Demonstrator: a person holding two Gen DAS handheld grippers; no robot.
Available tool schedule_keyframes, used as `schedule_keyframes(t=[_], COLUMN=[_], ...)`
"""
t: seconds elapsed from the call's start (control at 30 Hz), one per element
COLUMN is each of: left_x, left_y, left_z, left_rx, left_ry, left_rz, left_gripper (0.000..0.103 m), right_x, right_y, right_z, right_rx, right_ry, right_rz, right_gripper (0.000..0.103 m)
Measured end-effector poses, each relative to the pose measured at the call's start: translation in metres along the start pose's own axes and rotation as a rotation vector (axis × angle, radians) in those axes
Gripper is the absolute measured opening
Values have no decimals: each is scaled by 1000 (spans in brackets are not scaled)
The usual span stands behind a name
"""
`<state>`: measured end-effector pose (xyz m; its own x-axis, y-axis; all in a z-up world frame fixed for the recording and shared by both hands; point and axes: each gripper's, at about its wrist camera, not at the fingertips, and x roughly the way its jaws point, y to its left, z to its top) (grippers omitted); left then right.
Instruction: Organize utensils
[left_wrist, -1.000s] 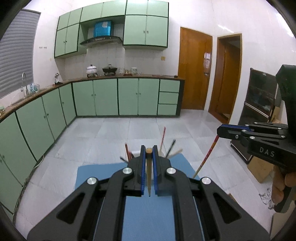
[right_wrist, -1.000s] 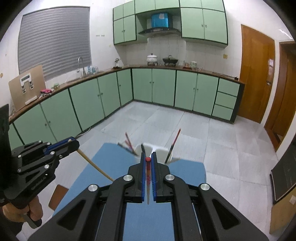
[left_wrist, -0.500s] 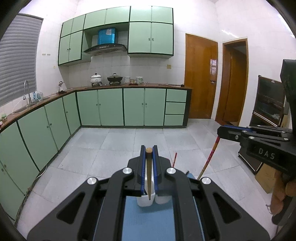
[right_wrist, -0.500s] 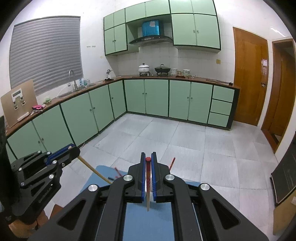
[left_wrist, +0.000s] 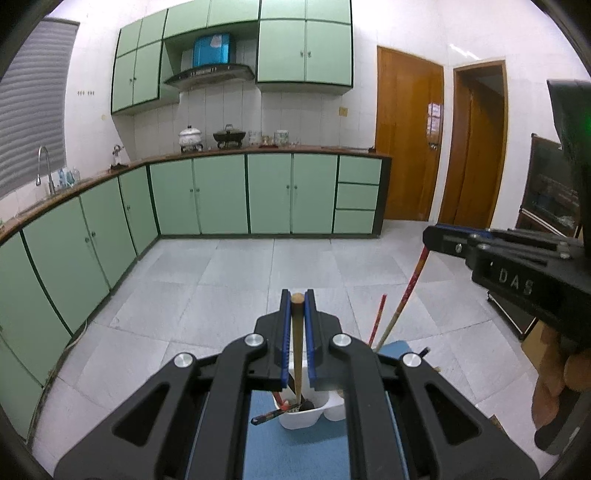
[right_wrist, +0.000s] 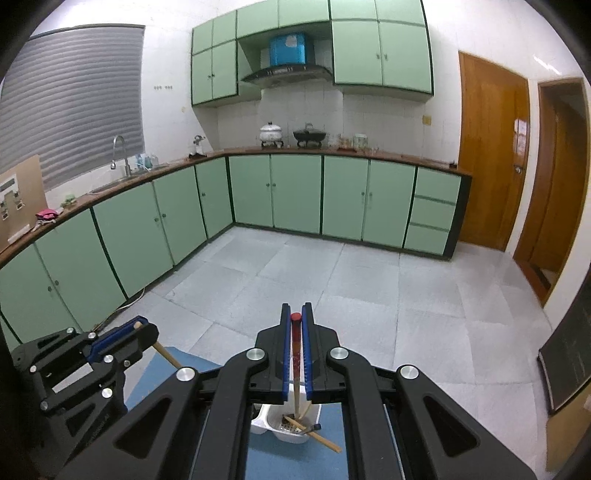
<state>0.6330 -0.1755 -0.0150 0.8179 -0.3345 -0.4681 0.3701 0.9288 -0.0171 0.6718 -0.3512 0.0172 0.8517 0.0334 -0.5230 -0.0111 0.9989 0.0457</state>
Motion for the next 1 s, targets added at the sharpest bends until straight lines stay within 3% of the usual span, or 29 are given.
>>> schedule_keyframes(t=[0.27,0.47,0.57,0.63,0.67,0.73,0.8,0.83,1.0], left_x=[41,38,25,13,4,-13,-34,-48,-108], left_y=[14,19,22,24,25,29,34,37,47], left_z=[-28,-27,-20,-16,-13,-9,-9,-10,-30], left_rx=[-35,-43,-54,-59,-63,-74,-83,-94,-110], left_ry=[85,102,85,70,58,43,27,22,32], left_rz=[-7,0,5,15,22,33,60,79,99], left_gripper=[6,8,20,38,41,56,71,81,90], right_x=[46,44,32,21,13,-4,-28,-36,-103], right_y=[-12,-19,-25,-30,-32,-35,-37,-37,-18], right_z=[-39,-52,-48,-46,-45,-43,-46,-47,-76], right_rx=[22,23,44,59,64,75,91,93,30], right_ry=[98,123,105,90,80,58,31,20,-48], right_rz=[12,21,22,24,25,23,-1,-13,-66], right_gripper=[6,14,18,21,23,33,60,65,91])
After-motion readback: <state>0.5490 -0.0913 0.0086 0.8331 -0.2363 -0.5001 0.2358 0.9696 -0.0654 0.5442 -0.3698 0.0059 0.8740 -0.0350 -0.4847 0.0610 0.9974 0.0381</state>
